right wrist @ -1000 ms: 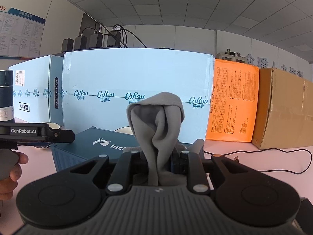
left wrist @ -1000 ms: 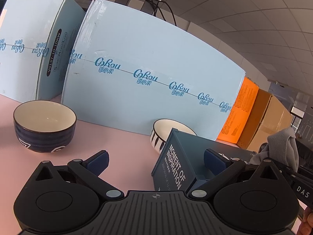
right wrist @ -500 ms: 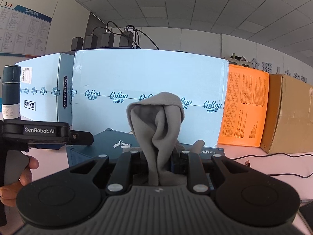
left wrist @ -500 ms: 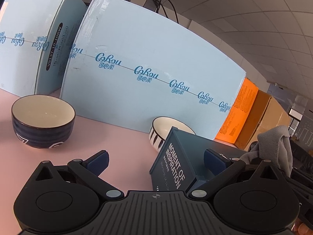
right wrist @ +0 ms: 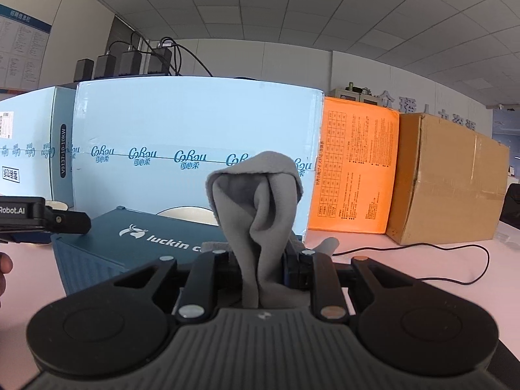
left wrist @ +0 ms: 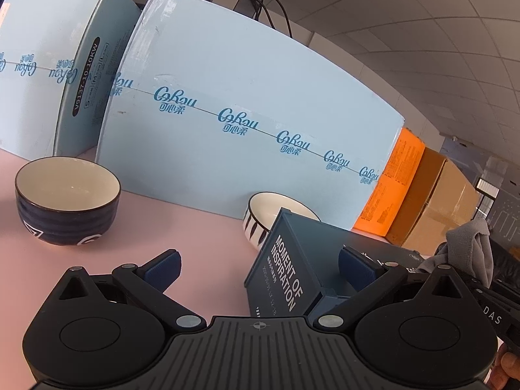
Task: Clean container
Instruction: 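Carry the grey cloth in the right gripper toward the blue container box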
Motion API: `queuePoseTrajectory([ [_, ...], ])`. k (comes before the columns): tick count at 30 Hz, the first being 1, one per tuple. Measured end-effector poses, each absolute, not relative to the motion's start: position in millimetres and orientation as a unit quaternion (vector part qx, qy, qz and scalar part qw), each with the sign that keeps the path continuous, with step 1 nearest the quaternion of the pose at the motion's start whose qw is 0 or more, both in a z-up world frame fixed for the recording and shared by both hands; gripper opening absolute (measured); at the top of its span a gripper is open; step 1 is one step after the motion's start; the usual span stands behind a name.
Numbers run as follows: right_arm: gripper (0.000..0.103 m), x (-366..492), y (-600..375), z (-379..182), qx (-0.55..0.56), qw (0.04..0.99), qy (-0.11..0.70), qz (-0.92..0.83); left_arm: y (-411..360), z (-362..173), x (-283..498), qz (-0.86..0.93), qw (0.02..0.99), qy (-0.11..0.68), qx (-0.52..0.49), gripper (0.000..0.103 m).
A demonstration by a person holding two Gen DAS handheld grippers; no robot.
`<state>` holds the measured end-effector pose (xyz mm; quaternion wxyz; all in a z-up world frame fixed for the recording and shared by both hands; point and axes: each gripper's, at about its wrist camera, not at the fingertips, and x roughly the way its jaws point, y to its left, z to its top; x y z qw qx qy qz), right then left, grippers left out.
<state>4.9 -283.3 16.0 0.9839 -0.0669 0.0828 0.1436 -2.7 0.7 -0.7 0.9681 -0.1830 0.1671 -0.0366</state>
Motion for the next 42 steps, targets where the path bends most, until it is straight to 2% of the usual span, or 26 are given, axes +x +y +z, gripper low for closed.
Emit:
queuePoseTrajectory([
  [3, 0.027, 3, -279, 16, -0.067, 0.984, 0.081, 0.142, -1, 0, -3, -0.039, 0.969, 0.166, -0.179, 0.103],
  [24, 0.027, -5, -217, 12, -0.074, 0.973, 0.061, 0.212, 15, -2, 2, -0.035, 0.957, 0.181, -0.223, 0.103],
  [42, 0.026, 25, -271, 16, -0.067, 0.988, 0.08, 0.11, 12, -2, 4, -0.038, 0.959, 0.179, -0.215, 0.103],
])
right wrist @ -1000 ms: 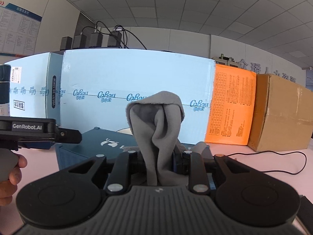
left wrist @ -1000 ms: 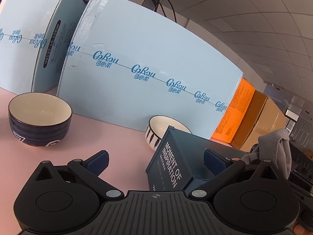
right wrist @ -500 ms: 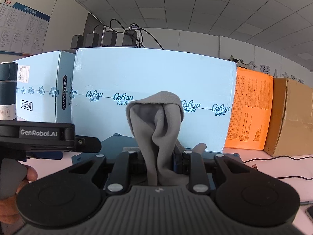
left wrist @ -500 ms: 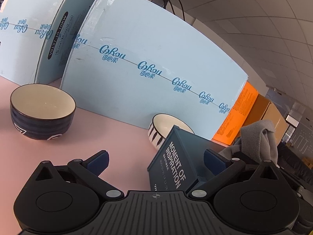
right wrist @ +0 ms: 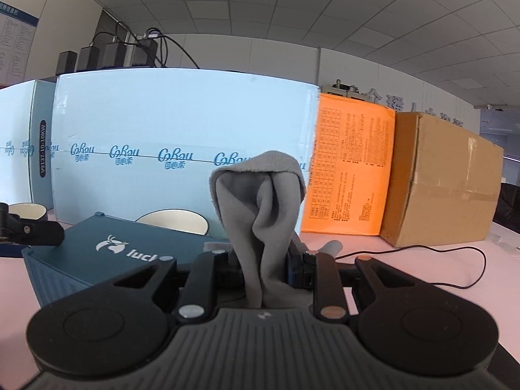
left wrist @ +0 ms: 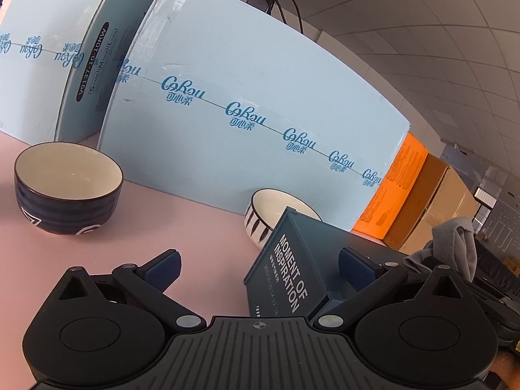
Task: Clean container
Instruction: 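Carry the grey cloth in the right gripper toward the blue container box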
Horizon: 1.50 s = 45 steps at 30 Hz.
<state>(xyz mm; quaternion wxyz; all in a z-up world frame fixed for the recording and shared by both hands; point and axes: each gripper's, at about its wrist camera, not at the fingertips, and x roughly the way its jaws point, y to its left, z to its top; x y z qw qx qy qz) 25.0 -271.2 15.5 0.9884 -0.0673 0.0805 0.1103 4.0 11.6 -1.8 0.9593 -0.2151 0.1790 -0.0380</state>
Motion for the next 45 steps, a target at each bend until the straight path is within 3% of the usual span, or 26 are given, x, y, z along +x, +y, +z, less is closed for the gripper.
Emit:
queuePoseTrajectory([
  [13, 0.027, 3, -240, 14, -0.068, 0.983, 0.068, 0.157, 14, -4, 4, -0.042, 0.96, 0.179, -0.214, 0.103],
  [23, 0.027, 41, -209, 21, -0.077, 0.98, 0.092, 0.158, 14, -4, 5, -0.049, 0.959, 0.181, -0.214, 0.103],
  [38, 0.027, 62, -275, 19, -0.052, 0.992, 0.107, 0.044, 15, -4, 6, -0.047, 0.958, 0.18, -0.217, 0.103],
  [45, 0.028, 51, -262, 18, -0.052, 0.992, 0.096, 0.055, 15, -4, 6, -0.047, 0.958, 0.179, -0.217, 0.103],
])
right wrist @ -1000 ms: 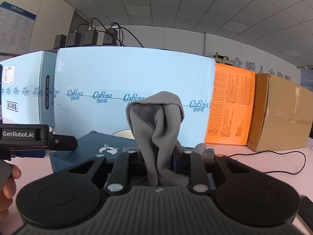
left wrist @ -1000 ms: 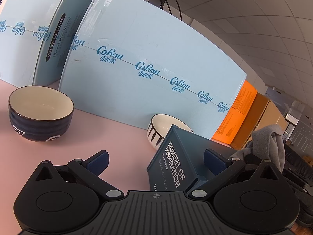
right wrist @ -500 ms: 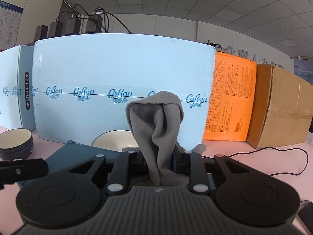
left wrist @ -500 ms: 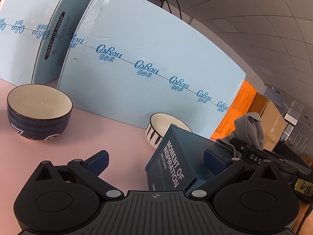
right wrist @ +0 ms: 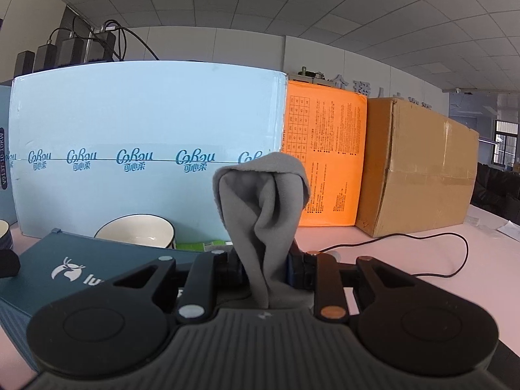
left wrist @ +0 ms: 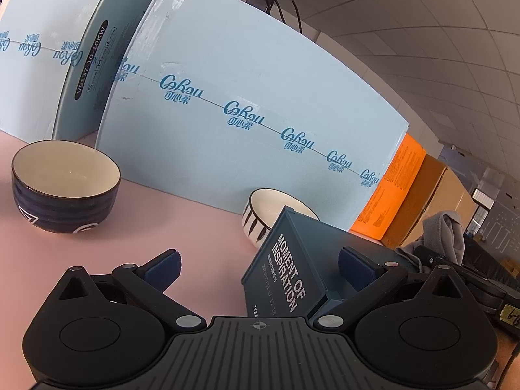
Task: Clean container
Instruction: 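Carry the grey cloth in the right gripper toward the blue container box, then wipe the grey cloth across the container box top with the right gripper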
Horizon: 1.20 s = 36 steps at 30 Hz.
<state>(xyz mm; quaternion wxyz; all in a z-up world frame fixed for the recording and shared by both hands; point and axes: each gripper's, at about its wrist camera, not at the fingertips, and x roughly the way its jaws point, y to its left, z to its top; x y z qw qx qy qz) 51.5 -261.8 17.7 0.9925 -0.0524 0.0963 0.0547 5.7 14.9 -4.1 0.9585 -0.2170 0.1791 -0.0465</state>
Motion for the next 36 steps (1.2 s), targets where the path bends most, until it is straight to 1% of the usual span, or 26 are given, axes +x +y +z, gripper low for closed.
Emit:
queuePoseTrajectory([
  [5, 0.028, 49, -240, 20, -0.058, 0.989, 0.097, 0.091, 16, -4, 6, -0.045, 0.958, 0.179, -0.218, 0.103],
  [12, 0.027, 48, -195, 24, -0.092, 0.979, 0.09, 0.158, 19, -4, 6, -0.039, 0.957, 0.179, -0.227, 0.103],
  [13, 0.025, 48, -191, 24, -0.095, 0.978, 0.089, 0.163, 20, -4, 5, -0.036, 0.956, 0.178, -0.229, 0.103],
  [20, 0.025, 54, -179, 26, -0.095, 0.975, 0.095, 0.177, 43, 1, 4, -0.003, 0.949, 0.158, -0.274, 0.103],
  [29, 0.027, 32, -172, 22, -0.104, 0.968, 0.086, 0.21, 70, -5, 12, 0.024, 0.928, 0.18, -0.325, 0.103],
  [32, 0.027, 20, -179, 22, -0.098, 0.967, 0.084, 0.22, 65, -4, 13, 0.007, 0.933, 0.186, -0.309, 0.103],
  [36, 0.027, 8, -199, 22, -0.102, 0.968, 0.081, 0.214, 55, 0, 12, -0.05, 0.953, 0.181, -0.236, 0.103],
])
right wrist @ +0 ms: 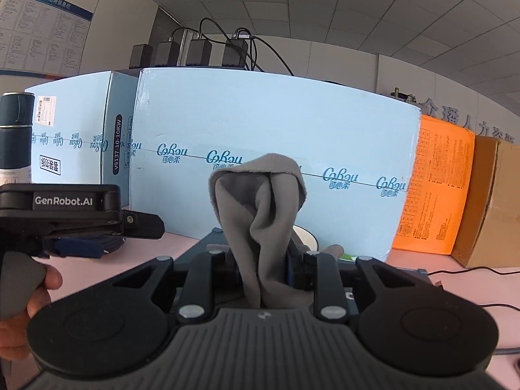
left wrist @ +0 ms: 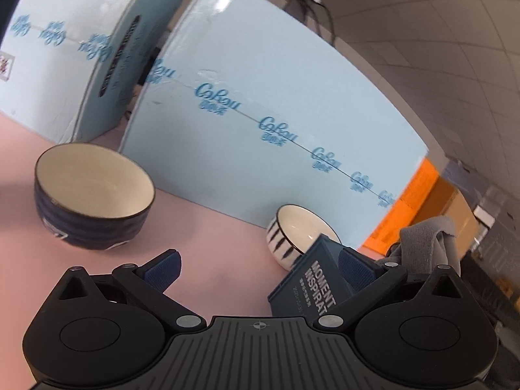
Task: Clean container
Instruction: 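Wipe the grey cloth across the container box top with the right gripper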
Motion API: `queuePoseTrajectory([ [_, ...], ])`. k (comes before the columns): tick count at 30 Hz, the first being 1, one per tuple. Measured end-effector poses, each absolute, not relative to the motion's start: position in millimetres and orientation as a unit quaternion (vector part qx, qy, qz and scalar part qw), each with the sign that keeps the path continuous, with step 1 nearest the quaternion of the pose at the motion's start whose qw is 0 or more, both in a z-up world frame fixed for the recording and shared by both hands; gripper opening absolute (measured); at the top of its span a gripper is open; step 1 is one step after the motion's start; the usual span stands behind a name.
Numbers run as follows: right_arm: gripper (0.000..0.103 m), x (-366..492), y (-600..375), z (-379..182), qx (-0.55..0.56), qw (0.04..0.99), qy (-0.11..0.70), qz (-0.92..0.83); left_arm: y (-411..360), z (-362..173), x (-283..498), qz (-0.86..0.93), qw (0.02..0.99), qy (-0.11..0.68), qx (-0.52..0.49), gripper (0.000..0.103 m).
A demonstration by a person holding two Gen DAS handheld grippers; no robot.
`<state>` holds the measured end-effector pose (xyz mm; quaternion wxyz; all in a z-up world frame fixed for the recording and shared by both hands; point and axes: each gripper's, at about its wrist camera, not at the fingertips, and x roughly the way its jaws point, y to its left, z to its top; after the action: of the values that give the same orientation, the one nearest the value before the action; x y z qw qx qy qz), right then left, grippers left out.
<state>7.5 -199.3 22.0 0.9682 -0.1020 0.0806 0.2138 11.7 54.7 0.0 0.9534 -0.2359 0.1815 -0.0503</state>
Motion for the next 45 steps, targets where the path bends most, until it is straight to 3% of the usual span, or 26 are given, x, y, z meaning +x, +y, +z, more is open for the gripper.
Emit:
queuePoseTrajectory([
  [12, 0.027, 15, -265, 25, -0.095, 0.984, 0.096, 0.117, 0, -1, -10, -0.166, 0.974, 0.154, -0.02, 0.103],
  [20, 0.035, 12, -263, 19, -0.093, 0.985, 0.09, 0.115, -14, -8, -10, -0.187, 0.968, 0.164, 0.015, 0.103],
  [21, 0.036, 12, -262, 18, -0.093, 0.985, 0.09, 0.114, -14, -8, -10, -0.189, 0.968, 0.164, 0.014, 0.102],
  [28, 0.036, 11, -262, 17, -0.096, 0.985, 0.088, 0.112, -20, -10, -17, -0.224, 0.96, 0.164, 0.024, 0.052],
  [35, 0.028, 0, -233, 18, -0.121, 0.975, 0.075, 0.17, -23, -11, -18, -0.223, 0.96, 0.164, 0.032, 0.052],
  [45, 0.028, 10, -180, 23, -0.156, 0.951, 0.083, 0.255, -25, -11, -18, -0.221, 0.961, 0.164, 0.036, 0.052],
])
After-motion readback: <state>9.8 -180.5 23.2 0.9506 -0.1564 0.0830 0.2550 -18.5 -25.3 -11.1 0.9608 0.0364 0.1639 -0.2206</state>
